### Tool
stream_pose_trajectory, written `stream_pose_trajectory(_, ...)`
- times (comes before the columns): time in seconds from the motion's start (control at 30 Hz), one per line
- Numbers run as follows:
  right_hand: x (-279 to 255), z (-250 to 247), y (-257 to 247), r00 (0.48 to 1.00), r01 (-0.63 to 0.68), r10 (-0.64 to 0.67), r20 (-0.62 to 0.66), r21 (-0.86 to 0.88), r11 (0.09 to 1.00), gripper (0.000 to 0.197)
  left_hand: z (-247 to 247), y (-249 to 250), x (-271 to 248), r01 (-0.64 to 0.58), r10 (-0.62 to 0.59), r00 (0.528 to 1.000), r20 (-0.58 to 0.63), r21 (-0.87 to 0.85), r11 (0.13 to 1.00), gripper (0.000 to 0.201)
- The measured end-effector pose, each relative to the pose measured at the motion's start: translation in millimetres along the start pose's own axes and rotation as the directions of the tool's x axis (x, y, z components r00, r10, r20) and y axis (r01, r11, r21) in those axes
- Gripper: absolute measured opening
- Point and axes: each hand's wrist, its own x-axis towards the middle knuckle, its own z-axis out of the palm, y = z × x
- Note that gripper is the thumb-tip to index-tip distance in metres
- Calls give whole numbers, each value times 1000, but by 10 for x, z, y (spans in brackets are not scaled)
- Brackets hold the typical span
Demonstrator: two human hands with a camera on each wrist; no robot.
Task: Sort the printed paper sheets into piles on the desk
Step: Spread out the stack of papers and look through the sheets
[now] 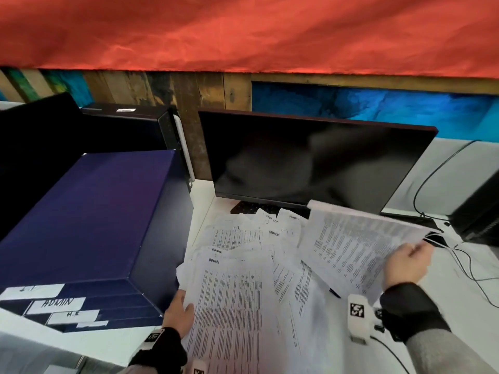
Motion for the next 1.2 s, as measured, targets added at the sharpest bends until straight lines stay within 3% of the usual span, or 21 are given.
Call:
stream_pose_trajectory(0.1,30,61,89,985,-168,169,28,-43,985,31,-1,25,26,12,-12,1000,16,-16,1000,23)
stream_pose_trajectory(0.2,-87,117,103,968,-249,250,-23,23,968,35,1,50,55,8,-6,999,41,-42,999,20)
stream_pose_trajectory(0.33,-15,182,-1,961,-241,269,-65,277,930,36,-21,37,86,23,-20,999,39,-71,997,22)
stream_pose_trajectory(0.43,69,213,-22,964,-231,259,-65,282,931,32,-22,38,110,42,-37,997,61,-81,996,23)
stream_pose_trajectory(0.53,-132,302,132,974,-224,218,56,158,962,18,14,26,165,72,-59,993,103,-121,990,24)
stream_pose_trajectory(0.63,-550,460,455,942,-259,235,238,75,963,20,40,79,194,68,-52,993,104,-160,985,21)
stream_pose_trajectory(0.7,-843,510,624,883,-308,276,380,23,951,14,55,103,206,95,-73,992,100,-234,968,19)
stream_pose_trajectory(0.73,-991,536,689,838,-305,294,460,-52,951,11,60,82,236,113,-87,990,107,-271,956,30)
stream_pose_trajectory(0.83,-1357,588,798,625,-244,303,719,-188,951,17,186,-228,496,225,-161,968,192,-382,896,78)
stream_pose_trajectory(0.9,-1447,603,758,414,-275,348,841,-249,929,20,132,-134,416,222,-138,962,234,-384,896,63)
stream_pose_trajectory(0.93,-1439,631,752,348,-253,367,862,-291,923,20,74,29,256,198,-121,966,229,-349,916,43)
stream_pose_trajectory(0.97,-1407,648,745,334,-209,362,870,-306,929,22,60,93,177,162,-103,974,201,-305,938,34)
stream_pose_trajectory(1.0,-1361,649,718,387,-149,341,857,-308,940,26,80,70,177,137,-91,980,178,-264,955,34)
stream_pose_trajectory(1.07,-1213,658,679,593,-71,332,734,-363,929,36,73,68,130,98,-59,981,185,-206,974,36)
stream_pose_trajectory(1.1,-1121,655,665,650,-79,368,665,-423,903,41,66,25,161,94,-60,982,176,-187,978,35)
stream_pose_trajectory(1.13,-1034,654,669,670,-107,414,616,-472,875,46,63,-11,179,89,-63,984,166,-152,984,35)
stream_pose_trajectory(1.2,-907,692,679,635,-187,491,596,-498,847,56,51,-64,186,67,-48,988,147,-129,989,37)
